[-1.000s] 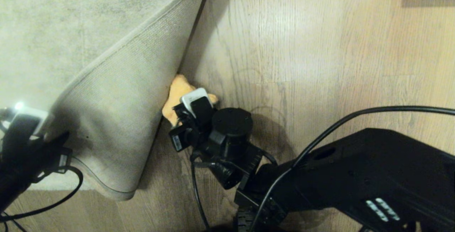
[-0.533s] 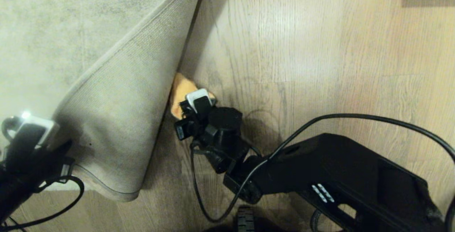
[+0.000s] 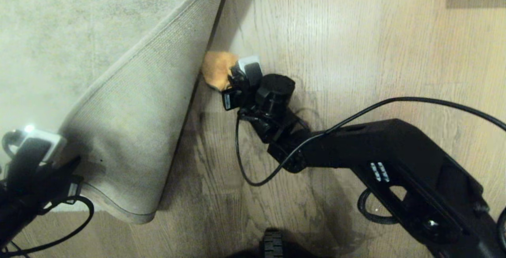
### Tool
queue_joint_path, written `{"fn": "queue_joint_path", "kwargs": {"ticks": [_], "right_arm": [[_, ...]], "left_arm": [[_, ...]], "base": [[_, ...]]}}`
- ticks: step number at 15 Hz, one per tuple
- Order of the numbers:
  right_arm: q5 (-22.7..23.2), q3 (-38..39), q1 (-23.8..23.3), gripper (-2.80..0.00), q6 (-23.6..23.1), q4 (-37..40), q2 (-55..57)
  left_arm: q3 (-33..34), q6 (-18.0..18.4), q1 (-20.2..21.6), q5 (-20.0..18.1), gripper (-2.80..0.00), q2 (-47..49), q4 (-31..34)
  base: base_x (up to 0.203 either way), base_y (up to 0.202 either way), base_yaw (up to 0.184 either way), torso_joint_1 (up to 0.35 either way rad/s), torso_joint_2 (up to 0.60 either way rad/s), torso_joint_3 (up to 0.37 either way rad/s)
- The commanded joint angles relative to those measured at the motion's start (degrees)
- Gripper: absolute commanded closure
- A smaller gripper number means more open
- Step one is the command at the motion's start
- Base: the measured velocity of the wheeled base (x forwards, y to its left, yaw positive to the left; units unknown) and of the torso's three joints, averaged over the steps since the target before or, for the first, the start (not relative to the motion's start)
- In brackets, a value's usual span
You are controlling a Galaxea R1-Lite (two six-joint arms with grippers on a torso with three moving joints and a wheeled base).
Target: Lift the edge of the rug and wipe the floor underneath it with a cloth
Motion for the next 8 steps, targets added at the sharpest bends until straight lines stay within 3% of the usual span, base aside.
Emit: {"fn": "queue_joint_path", "kwargs": {"ticks": [1, 8], "right_arm": [[-0.54, -1.91, -1.53, 0.00, -0.74, 2.09, -3.91], [-0.92, 1.72, -0.52, 0.00, -2.44, 4.80, -13.61]], "left_arm": [[0.39, 0.12, -0.03, -0.01, 0.00, 0.16, -0.55], [0.87, 0.12, -0.03, -0.14, 0.00, -0.01, -0.89]], "base": [[0.000, 0.000, 0.000, 0.000, 0.00, 0.000], [0.000, 0.000, 0.000, 0.000, 0.00, 0.000]]}}
